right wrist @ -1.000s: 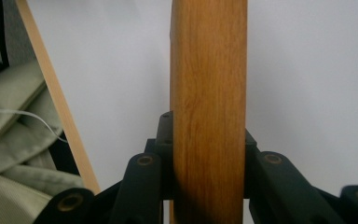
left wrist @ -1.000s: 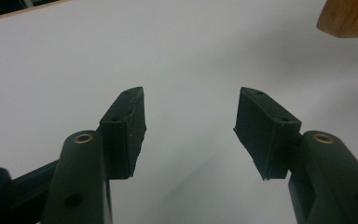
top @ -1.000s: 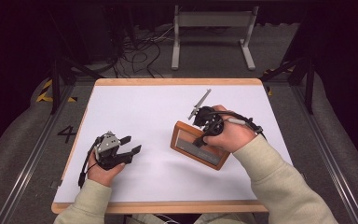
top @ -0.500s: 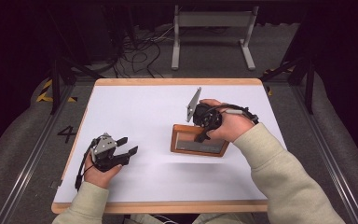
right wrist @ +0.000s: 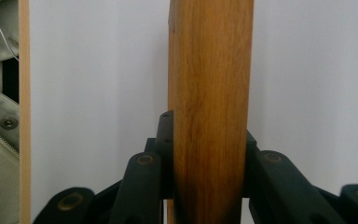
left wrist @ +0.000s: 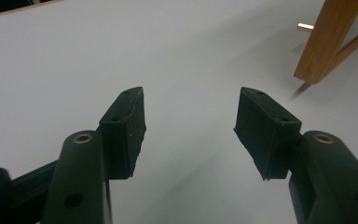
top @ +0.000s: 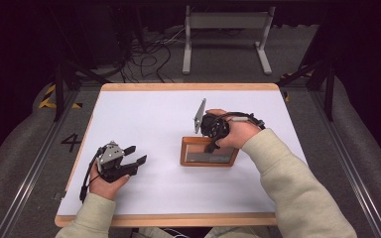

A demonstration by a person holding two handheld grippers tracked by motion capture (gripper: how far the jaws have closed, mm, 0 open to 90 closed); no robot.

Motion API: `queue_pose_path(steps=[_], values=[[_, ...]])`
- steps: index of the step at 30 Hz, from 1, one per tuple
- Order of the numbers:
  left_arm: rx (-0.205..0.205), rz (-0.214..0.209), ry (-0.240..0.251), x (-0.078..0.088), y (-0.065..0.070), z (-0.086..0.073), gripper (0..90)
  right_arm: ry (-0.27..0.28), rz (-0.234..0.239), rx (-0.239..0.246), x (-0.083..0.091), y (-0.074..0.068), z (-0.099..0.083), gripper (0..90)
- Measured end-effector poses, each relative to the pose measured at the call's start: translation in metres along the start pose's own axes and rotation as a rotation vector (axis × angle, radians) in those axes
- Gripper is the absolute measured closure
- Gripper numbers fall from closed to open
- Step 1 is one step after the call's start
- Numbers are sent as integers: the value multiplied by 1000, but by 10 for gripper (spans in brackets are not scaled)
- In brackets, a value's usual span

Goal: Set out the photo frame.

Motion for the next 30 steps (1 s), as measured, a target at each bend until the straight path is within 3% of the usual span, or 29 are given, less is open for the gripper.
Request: queue_pose_path(steps=[8,19,22,24,30], values=[[0,-3,1,-1,0,0,429,1,13,27,-10,1,4,728],[6,1,-2,1,1,-1,429,55,-15,-40,-7,10,1,677],[4,5,1,2,0,-2,428,61,-39,-56,-6,13,0,640],[5,5,-4,3,0,-2,428,74,-58,-92,-6,16,-1,563],[10,9,-1,5,-1,-4,428,103,-104,-134,-9,22,-4,410]])
Point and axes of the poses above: each handheld gripper's, and its own axes: x roughly backward along the jaws, z roughly out of its top, y roughly to its right, the point moved 3 cm from there along -x, roughly forward along the jaws
